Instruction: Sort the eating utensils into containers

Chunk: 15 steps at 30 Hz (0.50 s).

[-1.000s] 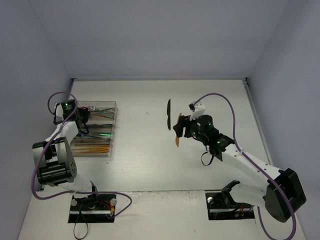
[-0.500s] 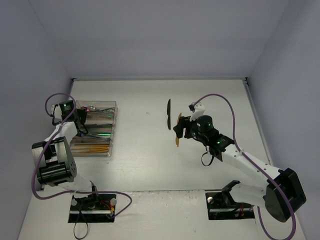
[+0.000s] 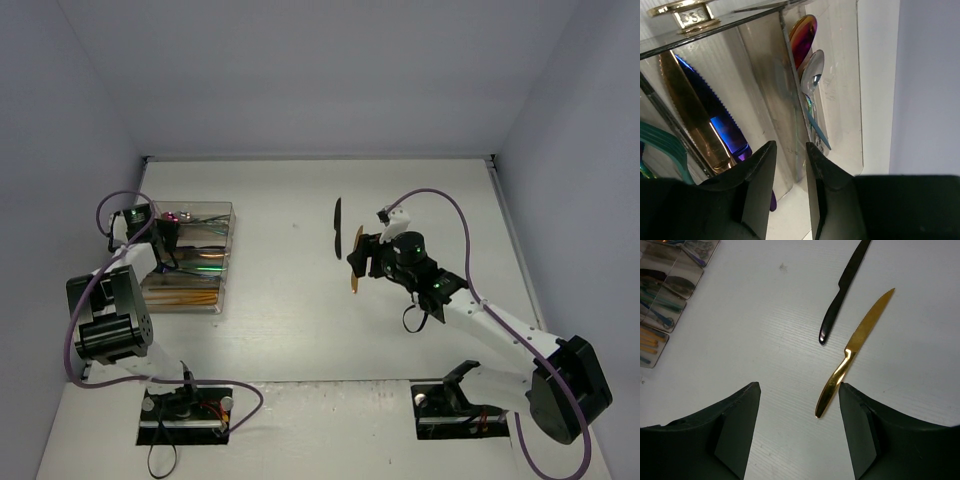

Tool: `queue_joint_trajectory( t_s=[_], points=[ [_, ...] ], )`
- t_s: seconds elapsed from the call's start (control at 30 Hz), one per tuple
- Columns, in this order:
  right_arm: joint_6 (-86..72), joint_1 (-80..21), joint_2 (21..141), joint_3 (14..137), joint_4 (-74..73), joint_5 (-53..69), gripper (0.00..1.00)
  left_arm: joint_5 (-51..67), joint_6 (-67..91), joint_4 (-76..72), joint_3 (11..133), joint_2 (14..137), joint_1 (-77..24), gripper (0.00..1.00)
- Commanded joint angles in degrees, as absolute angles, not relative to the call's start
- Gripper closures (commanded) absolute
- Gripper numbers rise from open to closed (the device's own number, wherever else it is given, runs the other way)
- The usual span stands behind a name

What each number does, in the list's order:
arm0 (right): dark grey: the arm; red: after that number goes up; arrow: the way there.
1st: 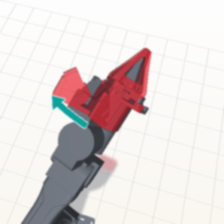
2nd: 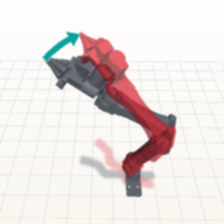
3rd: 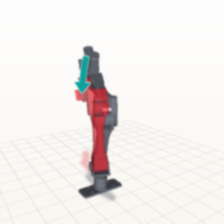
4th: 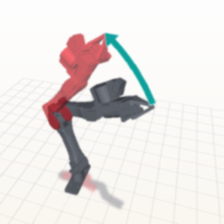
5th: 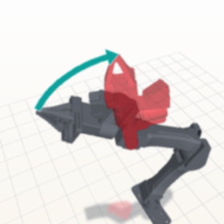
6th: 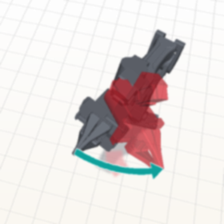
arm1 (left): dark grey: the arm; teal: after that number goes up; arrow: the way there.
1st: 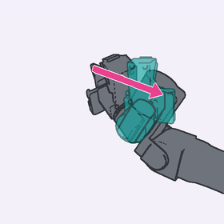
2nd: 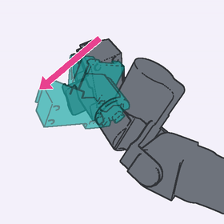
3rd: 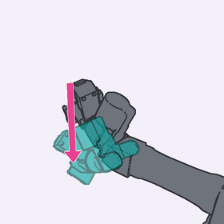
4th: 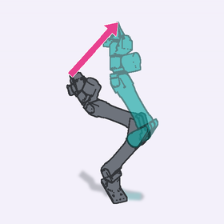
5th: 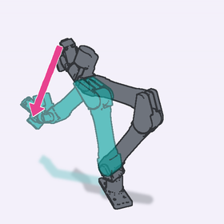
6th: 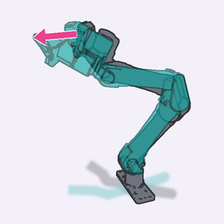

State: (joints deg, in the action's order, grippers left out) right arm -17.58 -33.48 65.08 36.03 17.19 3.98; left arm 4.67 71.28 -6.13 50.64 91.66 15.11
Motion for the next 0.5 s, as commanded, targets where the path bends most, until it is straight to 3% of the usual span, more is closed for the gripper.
queue_joint_trajectory(
  t_s=[0.0,0.2,0.47],
  points=[
    [-19.5,-33.1,64.0,36.4,19.0,-0.7,0.38,4.9,72.9,-9.0,49.8,87.7,15.3,0.72],
    [-24.5,-32.4,69.2,39.6,12.2,-13.5,0.38,5.8,65.2,-2.8,53.6,84.3,13.9,0.60],
    [-28.1,-32.5,84.1,48.9,6.7,-14.7,0.37,0.5,39.4,12.9,66.0,80.6,-2.1,0.37]
  ],
)
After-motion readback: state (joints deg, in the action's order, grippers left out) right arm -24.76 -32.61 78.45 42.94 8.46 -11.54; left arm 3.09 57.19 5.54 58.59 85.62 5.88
